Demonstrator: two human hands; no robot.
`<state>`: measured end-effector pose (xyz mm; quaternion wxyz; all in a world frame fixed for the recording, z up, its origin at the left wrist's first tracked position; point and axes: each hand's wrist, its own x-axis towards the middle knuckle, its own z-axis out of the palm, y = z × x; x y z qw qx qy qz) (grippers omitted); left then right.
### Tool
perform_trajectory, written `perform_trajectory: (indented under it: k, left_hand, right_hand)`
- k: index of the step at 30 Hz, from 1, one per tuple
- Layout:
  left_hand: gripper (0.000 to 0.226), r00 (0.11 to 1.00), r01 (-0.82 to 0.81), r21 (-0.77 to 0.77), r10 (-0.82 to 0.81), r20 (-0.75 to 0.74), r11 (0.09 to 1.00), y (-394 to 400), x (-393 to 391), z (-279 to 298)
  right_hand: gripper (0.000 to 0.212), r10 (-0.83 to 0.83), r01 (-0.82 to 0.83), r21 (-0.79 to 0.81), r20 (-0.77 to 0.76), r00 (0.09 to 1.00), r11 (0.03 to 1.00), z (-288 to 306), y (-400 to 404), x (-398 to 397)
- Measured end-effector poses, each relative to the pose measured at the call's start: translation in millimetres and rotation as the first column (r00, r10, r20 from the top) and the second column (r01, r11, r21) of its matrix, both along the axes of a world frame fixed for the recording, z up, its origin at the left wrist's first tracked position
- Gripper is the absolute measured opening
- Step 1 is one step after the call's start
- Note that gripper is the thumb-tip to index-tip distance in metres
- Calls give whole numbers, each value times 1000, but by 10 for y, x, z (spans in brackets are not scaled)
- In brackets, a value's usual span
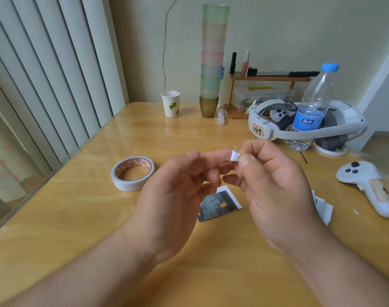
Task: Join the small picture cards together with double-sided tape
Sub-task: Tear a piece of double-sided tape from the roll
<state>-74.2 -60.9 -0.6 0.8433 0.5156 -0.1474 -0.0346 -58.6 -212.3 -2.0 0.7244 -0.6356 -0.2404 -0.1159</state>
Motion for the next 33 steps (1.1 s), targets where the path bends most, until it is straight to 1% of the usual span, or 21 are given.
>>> perform_trajectory:
  k: [3,5,10,12,16,18,19,21,22,24,25,26,27,28,29,31,33]
  left_hand:
    - [50,993,-18,-26,15,-114,1000,36,22,7]
    - [52,986,-18,-33,12,-167,999,51,32,19]
    - [51,963,20,-79,-40,-267,997,81,85,-15]
    - [50,953,37,-112,-69,-294,993,96,111,-34]
    - [49,944,60,-144,-103,-312,988,120,158,-76]
    - [49,942,58,-136,-99,-319,989,128,181,-92]
    - [48,942,54,-130,-94,-322,990,134,193,-98]
    - [46,945,42,-113,-76,-318,993,144,218,-102]
    - [45,949,32,-92,-60,-310,995,151,232,-105]
    - [41,961,17,-26,-23,-276,1000,170,268,-121]
    - [38,967,5,25,1,-253,1000,181,292,-136]
    - [35,973,-14,83,33,-229,996,191,322,-155]
    - [38,976,-41,135,69,-205,990,204,350,-175]
    - [45,977,-71,177,104,-184,982,214,378,-193]
    - [52,977,-98,215,135,-165,972,223,397,-201]
    - [57,977,-142,285,181,-116,948,236,427,-213]
    - [50,974,-158,307,199,-107,939,253,466,-259]
  right_hand:
    - [26,-11,12,23,-42,999,1000,14,9,-3]
    - [29,-2,5,39,-78,997,999,18,1,-3]
    - [22,28,-11,92,-183,983,996,24,-42,31]
    - [19,32,-10,97,-224,974,995,12,-59,58]
    - [20,37,-18,69,-281,959,997,-25,-79,107]
    - [19,21,-10,39,-285,958,999,-34,-100,133]
    - [19,-14,11,-11,-269,963,1000,-37,-118,153]
    - [23,-130,93,-186,-196,972,978,-61,-179,217]
    - [26,-180,132,-271,-159,971,953,-68,-215,250]
    - [22,-249,187,-440,-87,965,878,-97,-312,328]
    - [20,-291,238,-567,-3,957,788,-119,-371,377]
    - [17,-321,295,-698,99,942,653,-155,-431,438]
    - [14,-333,335,-791,177,926,511,-201,-480,503]
    - [12,-346,347,-846,210,914,404,-244,-514,557]
    - [11,-373,347,-875,214,903,338,-284,-531,596]
    - [10,-435,378,-888,240,868,262,-343,-530,651]
    - [9,-472,412,-886,277,837,211,-362,-507,677]
